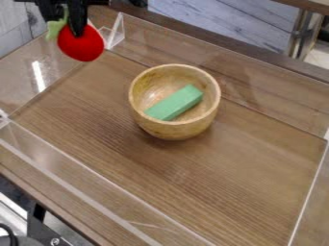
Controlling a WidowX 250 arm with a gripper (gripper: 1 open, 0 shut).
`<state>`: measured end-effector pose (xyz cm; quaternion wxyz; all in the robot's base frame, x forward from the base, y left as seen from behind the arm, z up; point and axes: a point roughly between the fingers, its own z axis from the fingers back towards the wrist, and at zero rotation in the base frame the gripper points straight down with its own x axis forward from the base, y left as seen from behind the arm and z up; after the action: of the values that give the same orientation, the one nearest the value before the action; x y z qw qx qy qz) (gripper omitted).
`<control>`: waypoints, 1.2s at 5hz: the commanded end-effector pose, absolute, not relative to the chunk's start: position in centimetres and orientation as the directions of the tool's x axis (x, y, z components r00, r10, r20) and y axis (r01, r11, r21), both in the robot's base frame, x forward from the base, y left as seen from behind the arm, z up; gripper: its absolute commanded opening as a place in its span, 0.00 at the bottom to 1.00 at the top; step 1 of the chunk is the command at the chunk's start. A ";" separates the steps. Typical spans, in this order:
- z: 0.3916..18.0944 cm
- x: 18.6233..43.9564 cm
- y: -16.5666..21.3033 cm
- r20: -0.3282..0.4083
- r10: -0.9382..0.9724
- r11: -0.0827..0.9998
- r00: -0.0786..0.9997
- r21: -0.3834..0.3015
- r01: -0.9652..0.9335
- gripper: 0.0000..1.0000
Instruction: Move the red fruit to the left
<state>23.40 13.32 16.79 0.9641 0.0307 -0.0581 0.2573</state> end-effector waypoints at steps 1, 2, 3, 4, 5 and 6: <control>17.6 23.7 14.0 0.167 0.437 0.892 0.884 0.051 -0.450 0.00; 16.9 23.6 14.3 0.149 0.390 0.913 0.909 0.064 -0.402 0.00; 16.1 24.8 14.5 0.147 0.391 0.915 0.909 0.047 -0.401 0.00; 16.6 25.7 16.1 0.153 0.383 0.919 0.911 0.037 -0.392 0.00; 16.3 25.5 17.7 0.146 0.373 0.924 0.916 0.038 -0.382 0.00; 16.1 26.2 17.6 0.138 0.390 0.917 0.911 0.028 -0.397 0.00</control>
<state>25.60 17.22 14.37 0.9781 0.0159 -0.0391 0.2039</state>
